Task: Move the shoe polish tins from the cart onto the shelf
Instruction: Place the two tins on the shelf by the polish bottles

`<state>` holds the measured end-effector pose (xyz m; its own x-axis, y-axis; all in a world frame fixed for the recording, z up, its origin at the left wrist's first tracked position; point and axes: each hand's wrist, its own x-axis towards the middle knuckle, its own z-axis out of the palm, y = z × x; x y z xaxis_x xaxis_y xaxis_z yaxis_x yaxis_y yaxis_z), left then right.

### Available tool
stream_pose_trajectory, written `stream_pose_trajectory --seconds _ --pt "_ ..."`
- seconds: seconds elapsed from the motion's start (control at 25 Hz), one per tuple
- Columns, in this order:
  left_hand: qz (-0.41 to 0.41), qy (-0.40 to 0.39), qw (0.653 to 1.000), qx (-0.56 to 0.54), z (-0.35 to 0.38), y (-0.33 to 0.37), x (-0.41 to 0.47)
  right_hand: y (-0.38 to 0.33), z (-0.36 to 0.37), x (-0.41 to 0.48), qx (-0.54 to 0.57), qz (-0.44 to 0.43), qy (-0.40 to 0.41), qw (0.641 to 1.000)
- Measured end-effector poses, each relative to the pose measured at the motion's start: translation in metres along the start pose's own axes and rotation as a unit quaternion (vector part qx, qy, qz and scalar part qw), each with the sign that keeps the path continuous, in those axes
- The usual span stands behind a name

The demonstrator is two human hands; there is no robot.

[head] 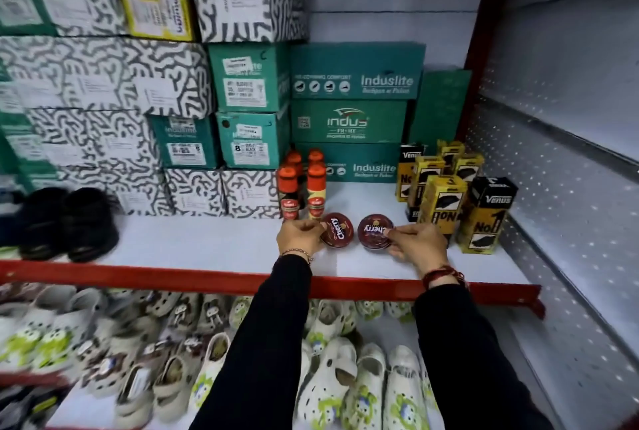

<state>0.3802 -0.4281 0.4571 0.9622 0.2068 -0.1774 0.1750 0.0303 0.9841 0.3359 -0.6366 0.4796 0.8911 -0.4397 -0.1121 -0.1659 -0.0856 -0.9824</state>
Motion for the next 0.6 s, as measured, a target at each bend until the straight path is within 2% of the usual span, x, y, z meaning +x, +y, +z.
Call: stream_pose_trajectory --seconds 0.16,0.32,0.48,0.6 --pt "-0.014 0.011 0.997 0.069 0.014 -0.014 0.024 0.003 0.002 0.009 -0.058 0.008 0.024 0.998" --pt "0.002 0.028 0.99 0.138 0.019 0.004 0.001 0.003 0.002 0.014 -0.165 -0.035 0.047 0.985" --pt "0.021 0.04 0.975 0.218 0.024 0.003 -0.001 0.001 0.006 0.013 -0.294 -0.045 0.09 0.95" --pt "0.06 0.057 0.965 0.25 0.021 0.008 -0.018 -0.01 0.007 -0.01 -0.361 -0.123 0.116 0.917"
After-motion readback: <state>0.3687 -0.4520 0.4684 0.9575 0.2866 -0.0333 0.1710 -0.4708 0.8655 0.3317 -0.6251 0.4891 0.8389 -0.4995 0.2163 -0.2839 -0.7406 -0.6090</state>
